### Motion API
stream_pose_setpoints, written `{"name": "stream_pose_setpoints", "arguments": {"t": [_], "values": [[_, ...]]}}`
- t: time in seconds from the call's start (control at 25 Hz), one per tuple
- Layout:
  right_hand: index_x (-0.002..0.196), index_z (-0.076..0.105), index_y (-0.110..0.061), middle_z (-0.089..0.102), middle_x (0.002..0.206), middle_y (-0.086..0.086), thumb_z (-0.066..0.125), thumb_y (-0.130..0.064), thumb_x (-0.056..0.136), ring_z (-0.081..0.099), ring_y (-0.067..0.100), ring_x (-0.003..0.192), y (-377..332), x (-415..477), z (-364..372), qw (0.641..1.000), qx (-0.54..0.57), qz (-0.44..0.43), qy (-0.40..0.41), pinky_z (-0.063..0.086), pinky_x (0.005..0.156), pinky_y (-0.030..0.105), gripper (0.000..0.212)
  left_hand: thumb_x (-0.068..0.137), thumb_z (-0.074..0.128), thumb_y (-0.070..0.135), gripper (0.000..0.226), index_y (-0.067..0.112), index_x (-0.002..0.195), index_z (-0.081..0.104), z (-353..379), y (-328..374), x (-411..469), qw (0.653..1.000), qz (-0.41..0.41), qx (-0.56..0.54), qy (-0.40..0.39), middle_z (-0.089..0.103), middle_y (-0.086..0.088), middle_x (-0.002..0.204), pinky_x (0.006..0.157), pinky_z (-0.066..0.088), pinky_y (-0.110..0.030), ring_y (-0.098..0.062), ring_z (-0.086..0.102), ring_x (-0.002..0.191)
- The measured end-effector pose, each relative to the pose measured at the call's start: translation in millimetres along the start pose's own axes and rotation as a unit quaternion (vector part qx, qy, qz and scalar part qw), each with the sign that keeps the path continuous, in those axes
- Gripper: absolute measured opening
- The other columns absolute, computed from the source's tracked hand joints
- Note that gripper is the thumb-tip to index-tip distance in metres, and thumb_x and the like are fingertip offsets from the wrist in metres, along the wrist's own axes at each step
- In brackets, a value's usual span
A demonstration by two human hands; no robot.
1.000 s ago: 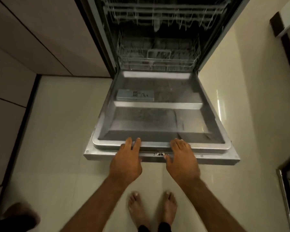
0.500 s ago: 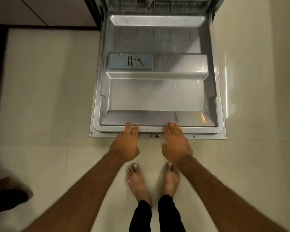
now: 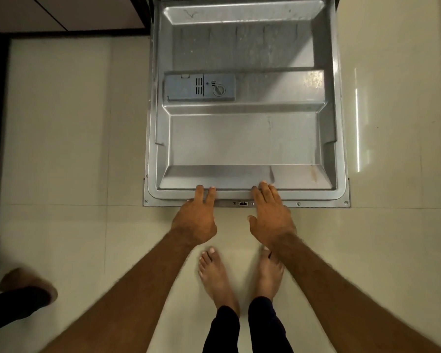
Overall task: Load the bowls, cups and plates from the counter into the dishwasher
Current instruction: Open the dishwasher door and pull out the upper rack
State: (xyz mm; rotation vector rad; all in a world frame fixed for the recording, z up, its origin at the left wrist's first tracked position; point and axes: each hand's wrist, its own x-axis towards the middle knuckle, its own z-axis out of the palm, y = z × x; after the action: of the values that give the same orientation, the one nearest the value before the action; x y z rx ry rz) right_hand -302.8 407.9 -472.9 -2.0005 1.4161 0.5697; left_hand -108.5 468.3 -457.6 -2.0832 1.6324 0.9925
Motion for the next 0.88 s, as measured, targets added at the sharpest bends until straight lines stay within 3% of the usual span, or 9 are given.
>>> {"name": "stream_pose_setpoints", "arguments": {"t": [0.16,0.4,0.6,0.88], "values": [[0.16,-0.002,-0.025,-0.004,0.169,0.002,0.057,-0.037,0.097,-0.001,0.024,0.156,-5.6,-4.4,-19.9,1.0,-0.001,0.004,-0.01,0.017,0.122,0.047,0.087,0.097,0.059,0.036,0.085,0.017,0.163,0.011,-15.4,5.8,-8.1,1.0,0.01,-0.01,0.027,0.022,-0.015,0.165,0.103,0.046,-0.045,-0.035,0.049,0.132],[0.16,-0.001,-0.024,-0.003,0.169,0.004,0.056,-0.038,0.099,0.001,0.025,0.156,-39.8,-13.5,-128.6,0.997,0.016,-0.015,0.073,0.014,0.124,0.047,0.085,0.099,0.058,0.043,0.092,0.018,0.165,-0.001,-117.1,18.6,-20.8,0.988,0.021,-0.047,0.144,0.012,-0.015,0.171,0.123,0.025,-0.045,-0.033,0.023,0.155],[0.16,0.0,-0.024,-0.003,0.17,0.004,0.055,-0.042,0.099,0.0,0.025,0.156,-83.7,-10.8,-242.9,0.986,0.013,-0.04,0.16,0.014,0.125,0.049,0.084,0.102,0.052,0.046,0.092,0.018,0.164,-0.01,-234.9,26.4,-19.7,0.971,0.053,-0.048,0.228,0.001,-0.011,0.173,0.128,0.011,-0.045,-0.03,0.005,0.159],[0.16,0.001,-0.021,-0.003,0.17,0.004,0.057,-0.038,0.097,-0.002,0.025,0.156,-120.3,-0.4,-370.8,0.962,-0.011,-0.075,0.261,0.013,0.125,0.049,0.086,0.099,0.057,0.049,0.098,0.017,0.163,-0.009,-367.2,31.7,-17.7,0.945,0.087,-0.045,0.313,0.001,-0.008,0.173,0.127,0.007,-0.047,-0.028,0.002,0.159]]}}
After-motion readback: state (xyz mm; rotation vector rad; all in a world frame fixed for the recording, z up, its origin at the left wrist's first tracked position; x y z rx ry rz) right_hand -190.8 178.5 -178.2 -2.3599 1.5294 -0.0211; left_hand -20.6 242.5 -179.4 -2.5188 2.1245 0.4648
